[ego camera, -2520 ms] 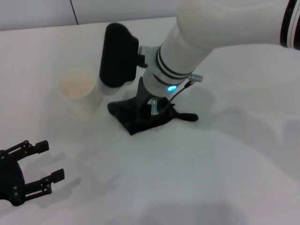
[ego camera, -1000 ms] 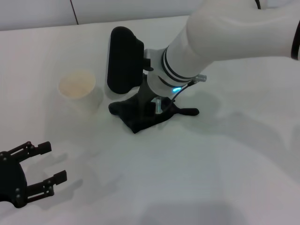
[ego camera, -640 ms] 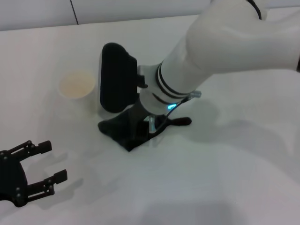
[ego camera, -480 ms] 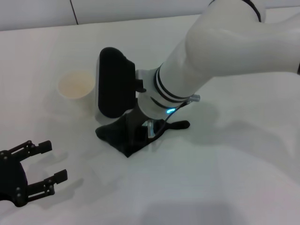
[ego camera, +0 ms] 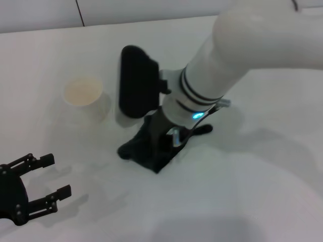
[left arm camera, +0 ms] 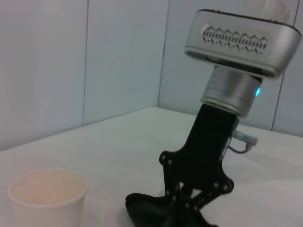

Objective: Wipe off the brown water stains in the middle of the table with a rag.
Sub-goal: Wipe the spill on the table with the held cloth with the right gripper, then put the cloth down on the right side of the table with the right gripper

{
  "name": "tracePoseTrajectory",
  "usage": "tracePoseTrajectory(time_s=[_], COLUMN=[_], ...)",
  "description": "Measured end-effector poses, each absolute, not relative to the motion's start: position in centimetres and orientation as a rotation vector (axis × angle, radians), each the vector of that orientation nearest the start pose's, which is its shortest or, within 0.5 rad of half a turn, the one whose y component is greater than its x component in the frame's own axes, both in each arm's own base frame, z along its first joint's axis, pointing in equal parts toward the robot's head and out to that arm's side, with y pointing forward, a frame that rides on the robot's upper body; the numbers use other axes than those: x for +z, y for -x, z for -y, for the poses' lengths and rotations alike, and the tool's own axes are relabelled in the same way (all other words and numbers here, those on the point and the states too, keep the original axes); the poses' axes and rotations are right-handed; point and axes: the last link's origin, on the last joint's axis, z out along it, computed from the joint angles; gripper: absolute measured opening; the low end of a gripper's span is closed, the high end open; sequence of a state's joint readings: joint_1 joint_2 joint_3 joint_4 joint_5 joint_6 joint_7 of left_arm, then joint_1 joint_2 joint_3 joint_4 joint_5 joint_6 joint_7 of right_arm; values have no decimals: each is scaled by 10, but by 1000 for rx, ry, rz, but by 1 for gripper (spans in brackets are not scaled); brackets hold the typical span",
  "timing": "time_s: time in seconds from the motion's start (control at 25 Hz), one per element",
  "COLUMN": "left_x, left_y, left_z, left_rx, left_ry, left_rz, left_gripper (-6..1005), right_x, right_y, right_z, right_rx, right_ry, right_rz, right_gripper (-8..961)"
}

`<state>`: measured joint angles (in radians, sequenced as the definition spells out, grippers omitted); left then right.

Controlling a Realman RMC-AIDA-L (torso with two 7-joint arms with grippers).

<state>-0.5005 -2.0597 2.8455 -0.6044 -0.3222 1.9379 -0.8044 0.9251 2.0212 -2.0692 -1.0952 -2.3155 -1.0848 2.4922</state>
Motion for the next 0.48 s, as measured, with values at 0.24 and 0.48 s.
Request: tracePoseTrajectory(time_s=[0.24,0.48], left_x=[24,25], left_y=[333,333], left_z=[-233,-233], left_rx=[-745,-744], left_ry=[2671,2671], left_rz=[448,446], left_gripper=[803,803], right_x=[-94,-74], right_y=[-108,-130], right_z=[-359,-367], right_rx=[-623,-710], right_ry=[2795,2746], right_rz=[-75,-134], right_gripper=[41,42])
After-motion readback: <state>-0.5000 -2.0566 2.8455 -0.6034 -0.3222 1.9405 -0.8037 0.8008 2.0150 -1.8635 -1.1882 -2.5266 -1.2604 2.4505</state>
